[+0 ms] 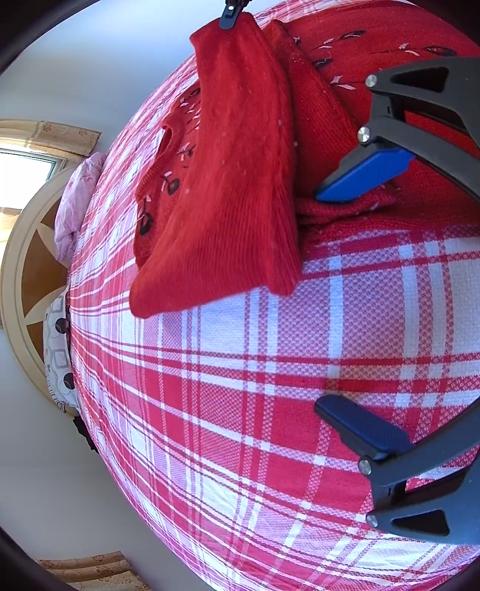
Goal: Fold small clothes
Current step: 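Fold the hem up toward the collar with the right tool and release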
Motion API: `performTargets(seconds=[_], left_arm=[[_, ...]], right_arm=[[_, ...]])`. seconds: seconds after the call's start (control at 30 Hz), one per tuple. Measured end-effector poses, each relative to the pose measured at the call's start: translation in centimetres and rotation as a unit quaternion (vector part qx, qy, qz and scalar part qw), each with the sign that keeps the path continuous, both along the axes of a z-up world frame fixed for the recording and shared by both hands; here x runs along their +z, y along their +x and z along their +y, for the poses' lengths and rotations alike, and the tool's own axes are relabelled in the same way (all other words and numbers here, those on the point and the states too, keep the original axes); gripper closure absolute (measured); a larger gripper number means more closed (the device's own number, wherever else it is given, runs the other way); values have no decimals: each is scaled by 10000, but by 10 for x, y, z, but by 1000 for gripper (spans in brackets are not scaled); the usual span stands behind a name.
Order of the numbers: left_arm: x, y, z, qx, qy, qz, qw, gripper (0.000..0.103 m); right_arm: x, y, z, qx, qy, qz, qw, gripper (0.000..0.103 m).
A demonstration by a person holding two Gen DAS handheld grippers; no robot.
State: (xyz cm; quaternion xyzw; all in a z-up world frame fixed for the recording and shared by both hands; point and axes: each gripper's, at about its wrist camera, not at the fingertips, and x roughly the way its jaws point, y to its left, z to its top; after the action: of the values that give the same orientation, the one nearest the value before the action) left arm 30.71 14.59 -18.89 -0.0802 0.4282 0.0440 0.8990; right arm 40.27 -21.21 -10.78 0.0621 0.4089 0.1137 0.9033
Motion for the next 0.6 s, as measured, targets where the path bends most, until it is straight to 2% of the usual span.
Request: performTargets(seconds=[0.3,0.47,0.57,0.6], left_arm=[[0,1,-4,16,56,21,10000,0],[0,1,-3,23,58,22,10000,0],[1,-2,6,108,-195,-60,9997,0],[2,-4,10,179,-304,-129,9993,0]], right_arm=[[-19,2,-32,-330,-131,170,9992,96],[-45,6,-31,-78,7,587,9982,96],[-46,2,-36,-113,80,513,9986,93],[-45,1,-38,-157,128,502,9985,87]])
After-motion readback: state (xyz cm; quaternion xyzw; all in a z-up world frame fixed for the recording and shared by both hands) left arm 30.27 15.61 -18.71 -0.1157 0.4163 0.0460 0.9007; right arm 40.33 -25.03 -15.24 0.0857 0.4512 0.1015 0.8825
